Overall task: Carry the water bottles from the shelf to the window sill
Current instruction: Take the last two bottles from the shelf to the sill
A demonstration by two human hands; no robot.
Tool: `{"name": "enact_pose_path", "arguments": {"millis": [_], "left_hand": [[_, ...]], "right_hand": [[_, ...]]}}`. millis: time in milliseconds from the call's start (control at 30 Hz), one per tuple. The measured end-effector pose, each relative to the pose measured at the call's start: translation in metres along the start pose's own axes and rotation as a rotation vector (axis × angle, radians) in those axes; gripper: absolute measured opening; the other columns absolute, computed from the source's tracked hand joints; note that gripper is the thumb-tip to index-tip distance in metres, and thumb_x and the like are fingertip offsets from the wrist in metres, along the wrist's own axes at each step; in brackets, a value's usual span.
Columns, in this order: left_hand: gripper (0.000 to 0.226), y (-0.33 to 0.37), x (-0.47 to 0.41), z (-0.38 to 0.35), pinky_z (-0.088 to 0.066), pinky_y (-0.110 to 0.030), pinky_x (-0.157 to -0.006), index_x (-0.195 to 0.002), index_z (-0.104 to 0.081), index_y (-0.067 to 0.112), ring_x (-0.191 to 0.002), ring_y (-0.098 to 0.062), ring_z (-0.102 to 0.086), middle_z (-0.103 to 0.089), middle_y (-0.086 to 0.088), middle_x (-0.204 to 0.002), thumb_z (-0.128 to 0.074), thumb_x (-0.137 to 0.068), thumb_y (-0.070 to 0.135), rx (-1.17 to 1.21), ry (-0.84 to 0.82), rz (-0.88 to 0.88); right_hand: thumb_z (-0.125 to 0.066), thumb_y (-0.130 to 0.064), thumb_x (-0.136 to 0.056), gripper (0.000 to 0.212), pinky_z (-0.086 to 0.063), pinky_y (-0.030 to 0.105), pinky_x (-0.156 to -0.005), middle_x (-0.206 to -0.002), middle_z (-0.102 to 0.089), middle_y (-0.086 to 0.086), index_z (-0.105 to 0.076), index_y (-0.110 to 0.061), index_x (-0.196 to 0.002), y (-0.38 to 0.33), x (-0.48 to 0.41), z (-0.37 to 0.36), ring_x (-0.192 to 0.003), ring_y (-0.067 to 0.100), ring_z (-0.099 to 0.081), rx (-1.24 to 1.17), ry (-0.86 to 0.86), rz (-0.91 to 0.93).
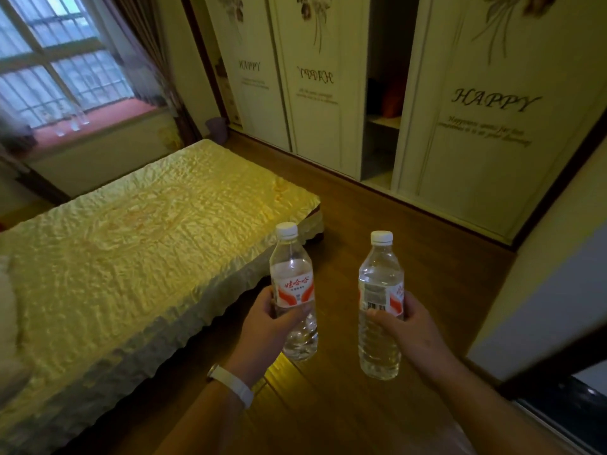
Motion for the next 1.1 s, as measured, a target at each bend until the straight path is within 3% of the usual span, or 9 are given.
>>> {"name": "enact_pose_path", "arguments": {"millis": [67,200,433,567,733,933,1100], "left_hand": [[0.047,0.003,-0.024,-0.004,-0.056,-0.028,-0.073,-0.105,-0.068,0.039,-0.095,-0.015,-0.075,-0.077,0.004,-0.106,-0.087,-0.063,0.05,-0.006,-0.018,-0.014],[0.048,-0.001,-0.075,-0.004,-0.057,-0.031,-0.075,-0.106,-0.068,0.038,-0.095,-0.016,-0.075,-0.077,0.003,-0.106,-0.087,-0.063,0.049,0.008,-0.021,-0.01],[0.054,-0.012,-0.201,0.003,-0.058,-0.023,-0.068,-0.101,-0.068,0.044,-0.093,-0.013,-0.075,-0.077,0.007,-0.104,-0.088,-0.054,0.064,0.057,-0.087,0.002],[0.055,-0.003,-0.285,0.017,-0.06,-0.027,-0.07,-0.104,-0.069,0.041,-0.094,-0.017,-0.075,-0.077,0.004,-0.106,-0.09,-0.056,0.058,0.102,-0.141,0.003],[0.05,0.026,-0.373,0.028,-0.059,-0.02,-0.066,-0.104,-0.07,0.039,-0.091,-0.016,-0.076,-0.078,0.004,-0.103,-0.091,-0.06,0.05,0.126,-0.181,-0.04],[0.041,0.045,-0.447,0.013,-0.058,-0.019,-0.065,-0.099,-0.071,0.041,-0.088,-0.015,-0.076,-0.079,0.005,-0.1,-0.089,-0.062,0.044,0.104,-0.232,-0.062],[0.041,0.049,-0.505,-0.019,-0.057,-0.019,-0.067,-0.098,-0.071,0.04,-0.088,-0.013,-0.076,-0.079,0.005,-0.099,-0.088,-0.061,0.044,0.07,-0.262,-0.063]], "right_hand": [[-0.075,-0.027,-0.082,0.034,-0.054,0.028,-0.07,-0.103,-0.073,-0.006,-0.059,-0.037,-0.11,-0.002,-0.021,0.002,-0.09,0.011,-0.071,0.012,0.004,-0.007],[-0.074,-0.022,-0.083,0.032,-0.051,0.018,-0.06,-0.1,-0.07,-0.01,-0.057,-0.04,-0.103,-0.005,-0.068,-0.003,-0.084,0.007,-0.07,0.028,0.03,-0.011],[-0.077,-0.026,-0.081,0.036,-0.053,0.014,-0.056,-0.102,-0.071,-0.008,-0.057,-0.035,-0.109,-0.013,-0.178,-0.022,-0.083,0.003,-0.071,0.113,0.088,-0.052],[-0.077,-0.034,-0.08,0.036,-0.052,0.015,-0.057,-0.103,-0.069,-0.011,-0.055,-0.04,-0.107,-0.035,-0.244,-0.035,-0.084,0.002,-0.07,0.141,0.142,-0.056],[-0.078,-0.035,-0.078,0.037,-0.052,0.018,-0.065,-0.105,-0.068,-0.011,-0.053,-0.043,-0.105,-0.07,-0.311,-0.043,-0.092,0.006,-0.068,0.168,0.217,-0.018],[-0.078,-0.032,-0.079,0.038,-0.048,0.011,-0.053,-0.099,-0.068,-0.015,-0.055,-0.038,-0.11,-0.085,-0.371,-0.028,-0.083,-0.001,-0.067,0.163,0.298,-0.011],[-0.079,-0.026,-0.079,0.042,-0.05,0.011,-0.056,-0.102,-0.07,-0.011,-0.058,-0.033,-0.115,-0.084,-0.428,-0.001,-0.084,0.0,-0.069,0.12,0.313,-0.018]]}}
Point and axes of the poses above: each hand's wrist, its own x-axis away from the middle knuckle, its own z-axis out of the back of the hand, y = z × x, the point moved 8 cm from there along -x, towards the middle knuckle
